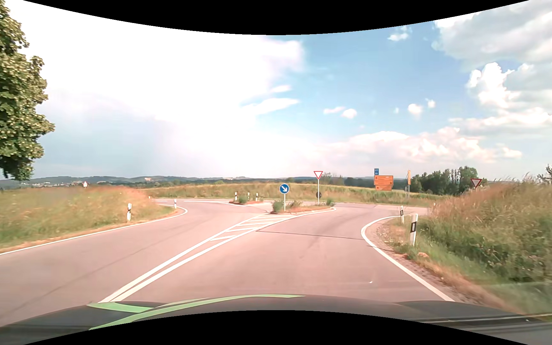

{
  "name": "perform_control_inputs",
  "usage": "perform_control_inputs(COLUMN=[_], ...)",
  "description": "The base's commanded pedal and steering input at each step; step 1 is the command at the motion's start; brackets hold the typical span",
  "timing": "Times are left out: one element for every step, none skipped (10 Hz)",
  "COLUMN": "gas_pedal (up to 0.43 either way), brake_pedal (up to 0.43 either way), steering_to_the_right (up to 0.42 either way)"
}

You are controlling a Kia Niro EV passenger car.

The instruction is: Follow the waypoints while adhering to traffic rules and regulations

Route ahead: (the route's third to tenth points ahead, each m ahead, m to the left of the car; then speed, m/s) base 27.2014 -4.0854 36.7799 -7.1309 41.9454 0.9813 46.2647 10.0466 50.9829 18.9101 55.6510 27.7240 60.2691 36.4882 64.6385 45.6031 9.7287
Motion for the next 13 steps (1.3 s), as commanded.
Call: perform_control_inputs(gas_pedal=[0.0,0.0,0.0,0.0,0.0,0.0,0.0,0.0,0.0,0.0,0.0,0.0,0.0], brake_pedal=[0.195,0.195,0.195,0.195,0.195,0.201,0.201,0.201,0.207,0.22,0.226,0.244,0.25], steering_to_the_right=[0.092,0.096,0.098,0.099,0.101,0.103,0.104,0.106,0.106,0.106,0.106,0.104,0.103])
